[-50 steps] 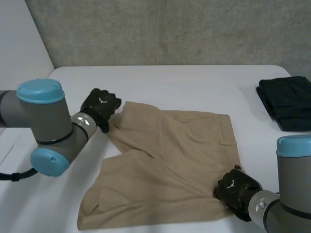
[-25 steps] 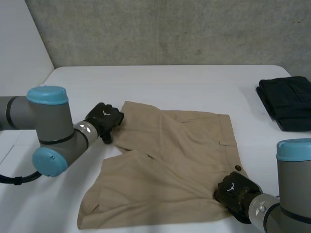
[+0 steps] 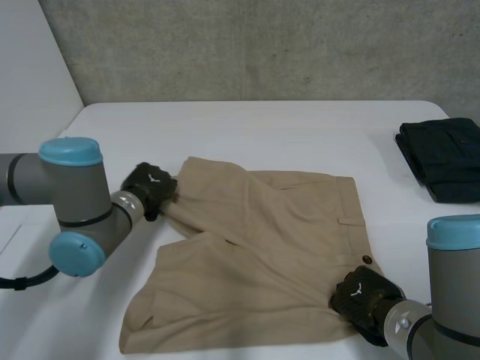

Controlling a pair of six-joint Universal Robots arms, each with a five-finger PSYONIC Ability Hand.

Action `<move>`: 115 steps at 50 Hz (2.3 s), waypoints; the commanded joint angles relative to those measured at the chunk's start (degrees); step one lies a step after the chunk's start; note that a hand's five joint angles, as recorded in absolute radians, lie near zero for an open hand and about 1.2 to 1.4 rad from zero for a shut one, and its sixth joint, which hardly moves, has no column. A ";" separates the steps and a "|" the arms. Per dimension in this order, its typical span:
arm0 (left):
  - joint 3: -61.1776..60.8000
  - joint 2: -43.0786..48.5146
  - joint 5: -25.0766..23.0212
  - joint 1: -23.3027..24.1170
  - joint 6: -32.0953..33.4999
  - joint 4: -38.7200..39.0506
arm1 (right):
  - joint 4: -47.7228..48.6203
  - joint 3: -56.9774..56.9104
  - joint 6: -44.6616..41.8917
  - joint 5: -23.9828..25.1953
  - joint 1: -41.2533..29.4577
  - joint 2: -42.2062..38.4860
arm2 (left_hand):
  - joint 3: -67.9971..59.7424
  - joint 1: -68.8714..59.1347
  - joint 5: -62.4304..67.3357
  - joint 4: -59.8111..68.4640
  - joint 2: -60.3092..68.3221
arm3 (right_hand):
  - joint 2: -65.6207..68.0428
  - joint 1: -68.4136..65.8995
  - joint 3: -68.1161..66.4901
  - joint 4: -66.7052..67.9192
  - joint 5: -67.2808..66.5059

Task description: Fold the laundry.

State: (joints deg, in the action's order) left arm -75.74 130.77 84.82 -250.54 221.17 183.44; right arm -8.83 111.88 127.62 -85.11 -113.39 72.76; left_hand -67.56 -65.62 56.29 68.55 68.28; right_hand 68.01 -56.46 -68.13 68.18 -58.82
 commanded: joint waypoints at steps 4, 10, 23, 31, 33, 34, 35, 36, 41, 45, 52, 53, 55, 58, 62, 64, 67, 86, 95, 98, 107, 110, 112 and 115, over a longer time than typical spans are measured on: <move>-2.49 -0.96 4.83 -2.76 -0.30 1.30 | 0.12 -0.26 0.00 -0.05 -0.07 0.01 | -12.44 -14.38 13.71 11.45 11.72 | 11.99 -23.54 -11.87 11.82 -11.18; -3.19 -0.60 5.09 -3.02 -0.74 1.30 | 0.39 -0.26 0.08 -0.05 -0.07 0.01 | -12.44 -14.38 13.71 11.45 11.72 | 11.99 -23.54 -11.87 11.82 -11.18; -7.31 -13.07 4.83 -2.67 -10.30 1.57 | 1.97 -1.84 4.74 0.47 -0.25 0.89 | 38.84 36.90 -37.57 -39.83 -39.56 | 11.99 -23.54 -11.87 11.82 -11.18; -16.98 -28.02 1.59 -2.06 -17.00 0.51 | 3.11 -5.09 10.71 2.23 -0.34 2.30 | 38.50 36.56 -37.23 -39.49 -39.22 | 11.99 -23.54 -11.87 11.82 -11.18; -21.09 -31.08 -1.04 -1.36 -17.00 -0.71 | 3.11 -6.49 13.35 3.20 -0.34 2.47 | 38.17 36.23 -36.90 -39.16 -38.89 | 11.99 -23.54 -11.87 11.82 -11.18; -22.42 -32.15 -1.93 -0.92 -17.08 -1.42 | 3.11 -6.85 14.14 3.63 -0.25 2.47 | 38.00 36.06 -36.73 -38.99 -38.72 | 11.99 -23.54 -11.87 11.82 -11.18; -23.57 -33.11 -2.55 -0.48 -17.08 -2.29 | 3.11 -7.20 14.93 3.99 -0.25 2.56 | 37.83 35.89 -36.56 -38.82 -38.55 | 11.99 -23.54 -11.87 11.82 -11.18; -24.62 -34.08 -3.16 0.14 -17.26 -3.35 | 3.11 -7.81 16.33 4.60 -0.16 2.65 | 37.67 35.72 -36.39 -38.65 -38.38 | 11.99 -23.54 -11.87 11.82 -11.18; -29.46 -37.86 -3.43 3.39 -18.92 -13.26 | 3.11 -8.52 18.19 5.05 0.02 2.91 | 29.10 27.16 -27.83 -30.09 -29.82 | 11.99 -23.54 -11.87 11.82 -11.18; -31.75 -40.15 -3.43 4.62 -21.90 -18.54 | 3.73 -8.52 18.98 4.87 0.02 3.00 | 28.92 26.98 -27.65 -29.91 -29.64 | 11.99 -23.54 -11.87 11.82 -11.18; -34.91 -41.74 -3.34 6.56 -25.52 -20.58 | 6.89 -8.43 20.83 4.43 0.10 2.91 | 30.26 28.32 -28.99 -31.25 -30.98 | 11.99 -23.54 -11.87 11.82 -11.18; -35.09 -41.56 -3.34 6.56 -25.52 -20.67 | 7.24 -8.35 20.91 4.34 0.02 2.83 | 30.60 28.65 -29.32 -31.58 -31.31 | 11.99 -23.54 -11.87 11.82 -11.18; -36.05 -40.69 -3.17 7.43 -25.43 -20.67 | 7.68 -8.26 20.91 4.34 0.02 2.82 | 30.93 28.99 -29.66 -31.92 -31.65 | 11.99 -23.54 -11.87 11.82 -11.18; -36.59 -38.84 -2.64 8.14 -25.43 -20.58 | 8.12 -8.08 21.00 4.26 -0.07 2.82 | 30.94 28.99 -29.66 -31.92 -31.65 | 11.99 -23.54 -11.87 11.82 -11.18; -36.50 -34.10 1.38 8.93 -25.17 -20.23 | 8.30 -8.08 21.53 4.26 0.02 2.82 | 23.60 21.65 -22.33 -24.58 -24.31 | 11.99 -23.54 -11.87 11.82 -11.18; -36.41 -33.65 3.76 9.80 -24.91 -19.45 | 8.39 -7.99 21.70 4.25 0.02 2.82 | 12.19 10.25 -10.92 -13.18 -12.91 | 11.99 -23.54 -11.87 11.82 -11.18; -36.32 -33.13 5.79 11.30 -24.82 -18.04 | 8.39 -7.82 21.70 4.17 0.10 3.00 | -3.97 -5.91 5.24 2.98 3.25 | 11.99 -23.54 -11.87 11.82 -11.18; -28.95 -50.34 9.75 14.65 -11.99 -34.11 | -22.64 -12.63 -0.27 6.63 6.77 23.19 | -12.44 -14.38 13.71 11.45 11.72 | 11.99 -23.54 -11.87 11.82 -11.18; -16.64 -60.90 9.40 13.59 -11.37 -34.03 | -24.30 -23.98 5.00 8.03 7.05 28.84 | -12.44 -14.38 13.71 11.45 11.72 | 11.99 -23.54 -11.87 11.82 -11.18; -15.67 -60.90 9.23 13.59 -11.37 -33.24 | -26.68 -25.66 5.09 9.35 7.14 29.80 | -12.44 -14.38 13.71 11.45 11.72 | 11.99 -23.54 -11.87 11.82 -11.18; -19.36 -53.35 9.14 13.59 -11.37 -27.80 | -26.95 -20.48 4.83 12.25 7.66 28.32 | -12.44 -14.38 13.71 11.45 11.72 | 11.99 -23.54 -11.87 11.82 -11.18; -19.63 -47.73 9.31 13.59 -11.28 -23.15 | -25.54 -19.33 4.65 11.99 7.66 23.50 | -12.44 -14.38 13.71 11.45 11.72 | 11.99 -23.54 -11.87 11.82 -11.18; -19.19 -44.48 9.40 13.42 -11.11 -20.51 | -23.10 -19.77 4.74 11.64 7.40 18.50 | -12.44 -14.38 13.71 11.45 11.72 | 11.99 -23.54 -11.87 11.82 -11.18; -17.00 -38.85 9.58 12.45 -10.76 -15.41 | -20.54 -20.65 4.92 11.37 7.49 14.52 | -12.44 -14.38 13.71 11.45 11.72 | 11.99 -23.54 -11.87 11.82 -11.18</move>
State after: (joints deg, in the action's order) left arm -94.76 81.41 94.12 -237.06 209.90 159.16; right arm -34.36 91.47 132.55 -72.98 -105.81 96.85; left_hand -68.33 -65.56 56.86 68.79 68.61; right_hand 68.25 -57.14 -68.40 68.19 -59.00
